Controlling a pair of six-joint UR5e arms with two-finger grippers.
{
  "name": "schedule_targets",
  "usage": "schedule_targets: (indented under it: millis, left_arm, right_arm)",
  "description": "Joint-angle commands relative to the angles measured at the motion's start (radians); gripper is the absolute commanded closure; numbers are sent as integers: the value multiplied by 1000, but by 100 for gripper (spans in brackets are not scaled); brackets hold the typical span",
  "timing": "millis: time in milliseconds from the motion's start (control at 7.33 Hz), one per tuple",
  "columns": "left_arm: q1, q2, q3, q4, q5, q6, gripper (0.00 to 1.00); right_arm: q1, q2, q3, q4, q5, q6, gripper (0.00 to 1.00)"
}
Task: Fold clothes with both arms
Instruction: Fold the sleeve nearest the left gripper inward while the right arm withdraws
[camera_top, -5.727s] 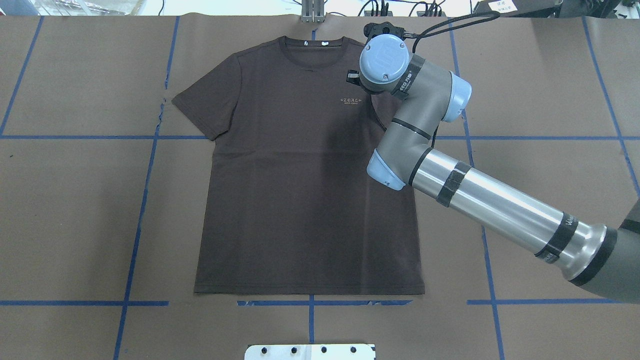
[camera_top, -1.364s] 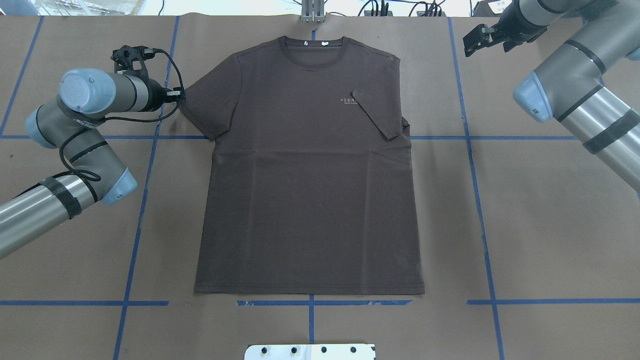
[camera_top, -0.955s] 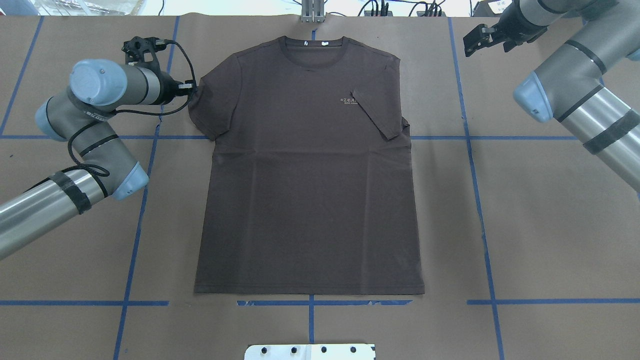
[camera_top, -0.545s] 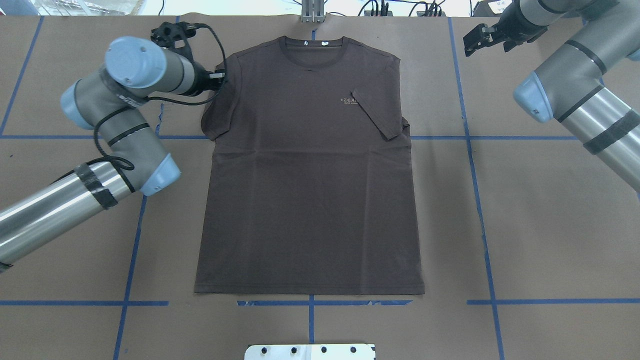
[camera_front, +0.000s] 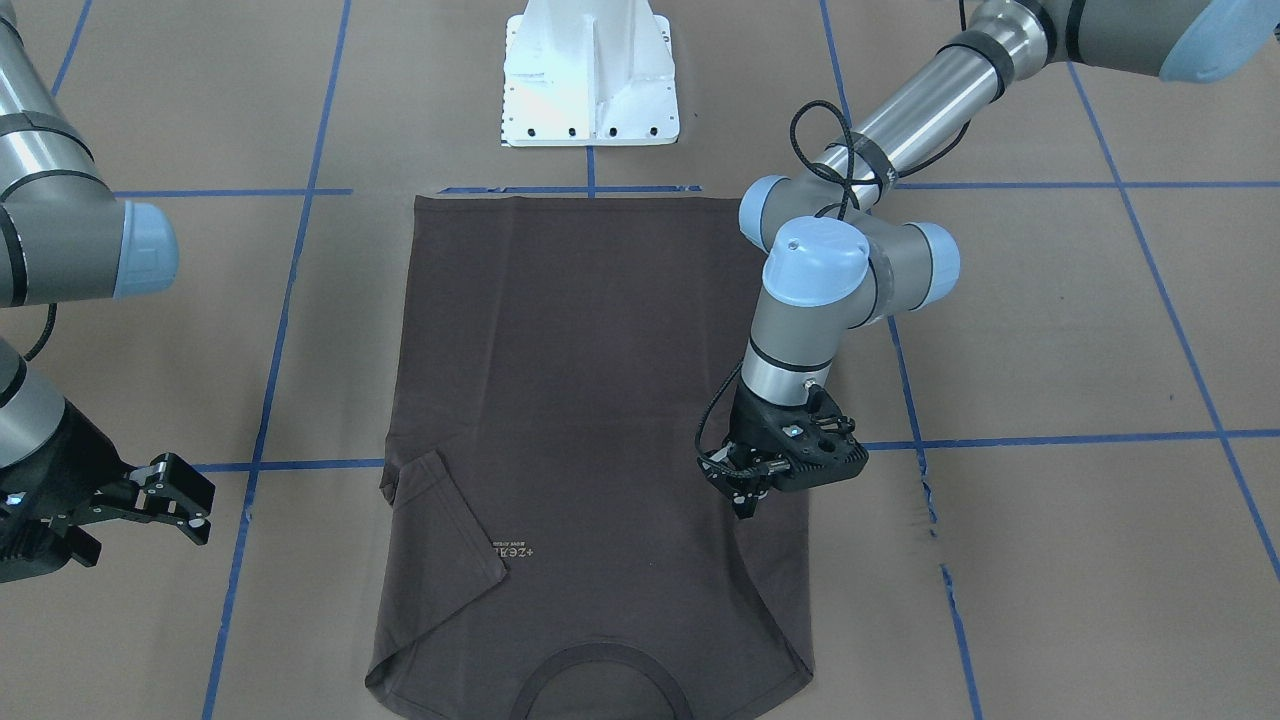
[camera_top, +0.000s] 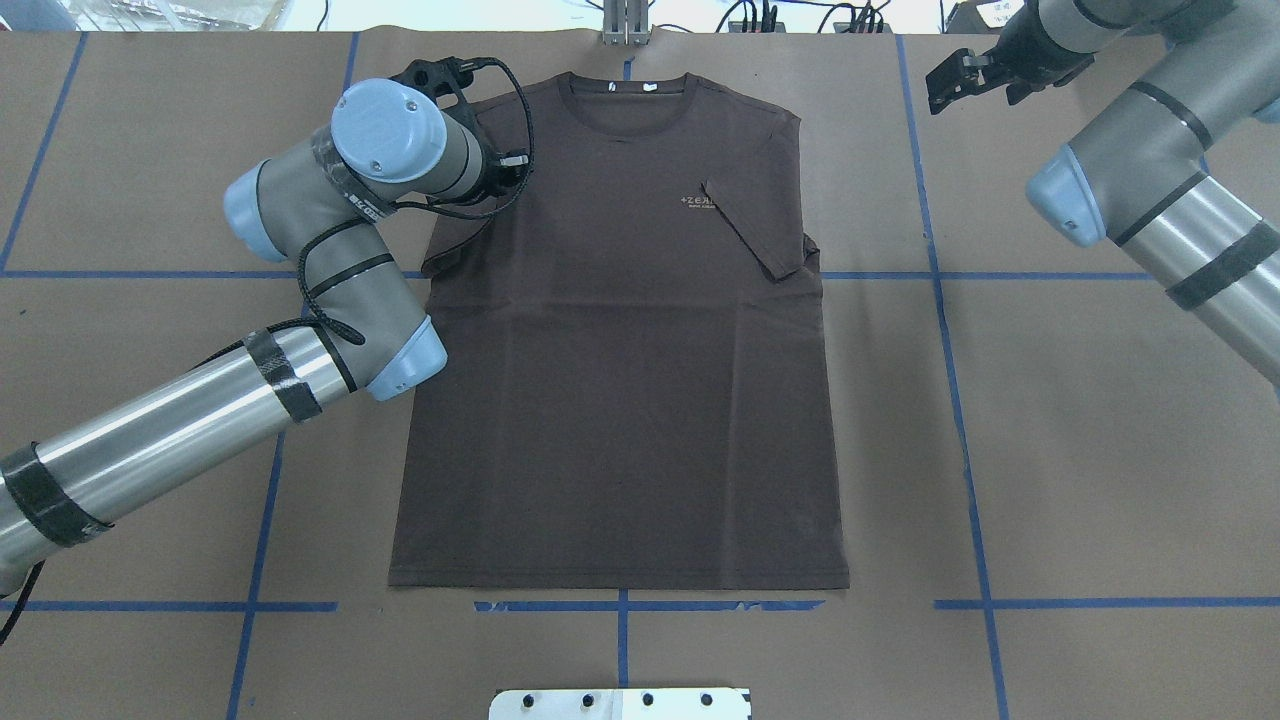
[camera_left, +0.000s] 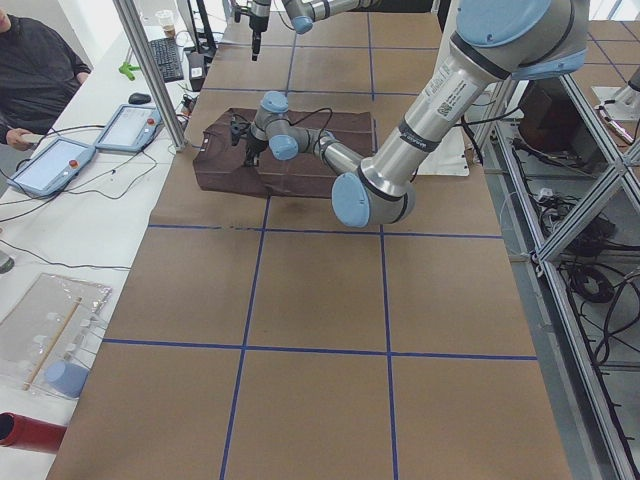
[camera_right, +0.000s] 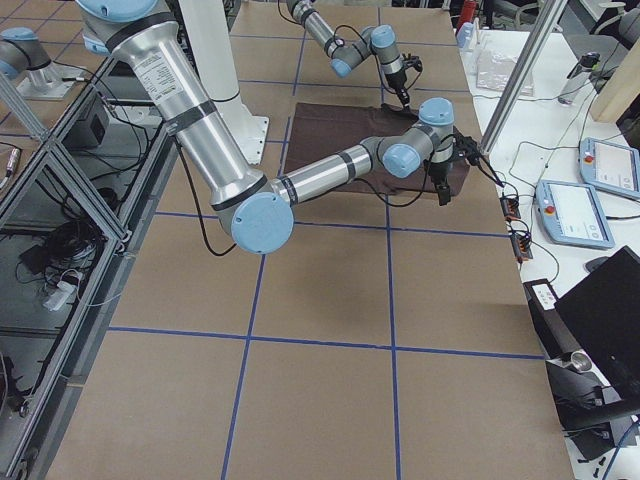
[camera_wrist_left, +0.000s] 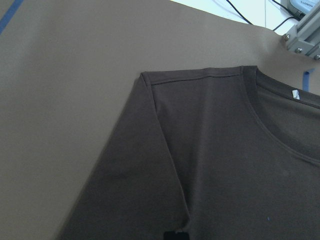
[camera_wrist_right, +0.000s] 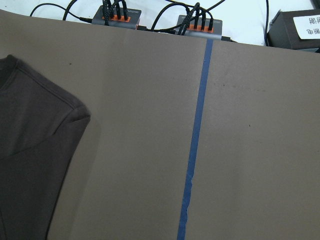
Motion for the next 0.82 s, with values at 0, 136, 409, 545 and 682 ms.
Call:
schedule_targets:
  millis: [0, 136, 409, 545, 682]
  left_arm:
    - [10, -6, 9, 4, 24, -1, 46]
    - [12, -11, 18, 10, 27, 12, 0]
    - [17, -5, -11, 16, 55, 62, 0]
    - [17, 14, -69, 19, 51, 122, 0]
    - [23, 84, -173, 17, 46, 124, 0]
  right_arm:
    - [-2, -1, 0, 0, -1, 1, 0]
    - [-8, -1, 0, 0, -1, 1, 0]
    - [-80, -8, 58, 12, -36, 176, 0]
    - [-159, -29, 143, 34, -112, 328, 0]
    - [-257, -69, 251, 29, -185, 434, 0]
